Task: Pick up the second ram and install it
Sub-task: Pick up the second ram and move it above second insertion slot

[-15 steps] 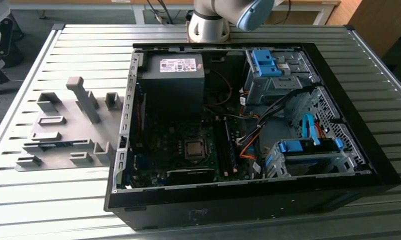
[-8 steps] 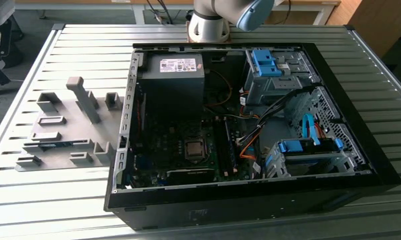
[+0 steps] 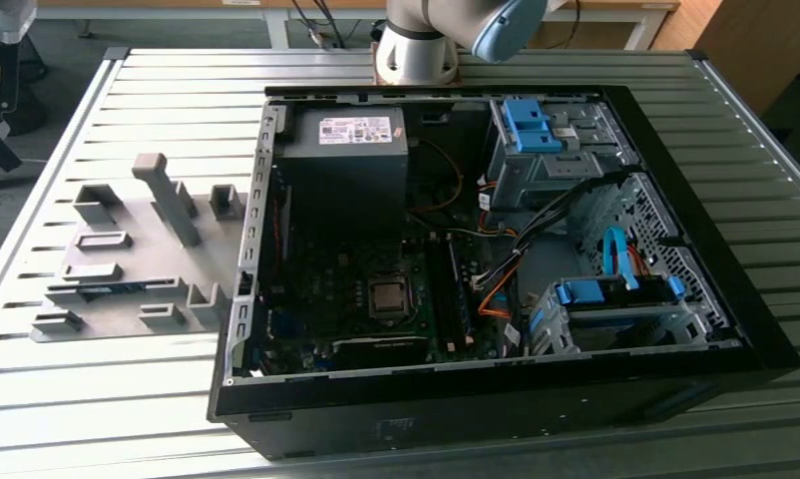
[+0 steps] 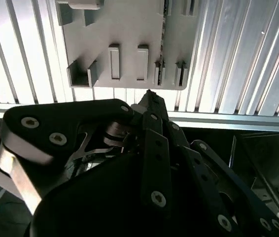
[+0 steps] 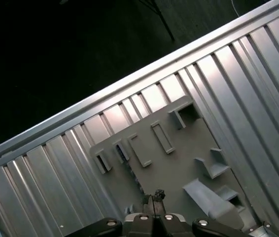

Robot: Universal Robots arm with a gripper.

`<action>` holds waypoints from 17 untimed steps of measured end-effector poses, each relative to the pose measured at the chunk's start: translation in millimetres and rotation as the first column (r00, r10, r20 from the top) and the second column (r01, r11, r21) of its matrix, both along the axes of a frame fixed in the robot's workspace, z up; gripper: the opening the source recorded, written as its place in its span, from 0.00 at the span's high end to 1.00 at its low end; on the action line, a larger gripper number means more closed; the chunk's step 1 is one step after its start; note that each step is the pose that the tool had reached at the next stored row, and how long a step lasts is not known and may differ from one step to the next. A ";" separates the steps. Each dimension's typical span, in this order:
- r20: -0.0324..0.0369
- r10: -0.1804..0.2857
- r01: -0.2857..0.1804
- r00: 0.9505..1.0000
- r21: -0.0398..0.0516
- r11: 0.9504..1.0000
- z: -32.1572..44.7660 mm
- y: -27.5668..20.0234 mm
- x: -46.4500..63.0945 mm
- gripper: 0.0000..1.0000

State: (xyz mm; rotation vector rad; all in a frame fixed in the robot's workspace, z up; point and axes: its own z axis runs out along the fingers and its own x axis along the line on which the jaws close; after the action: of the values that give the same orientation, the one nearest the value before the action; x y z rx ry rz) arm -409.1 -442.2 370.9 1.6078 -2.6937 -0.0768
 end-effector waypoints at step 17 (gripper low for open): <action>0.000 0.302 -0.302 0.953 0.000 0.953 -4.8 0.0 0.0 0.89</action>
State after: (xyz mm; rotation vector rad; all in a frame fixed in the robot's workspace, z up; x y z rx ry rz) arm -409.1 -442.2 366.1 1.9960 -2.4105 -0.0747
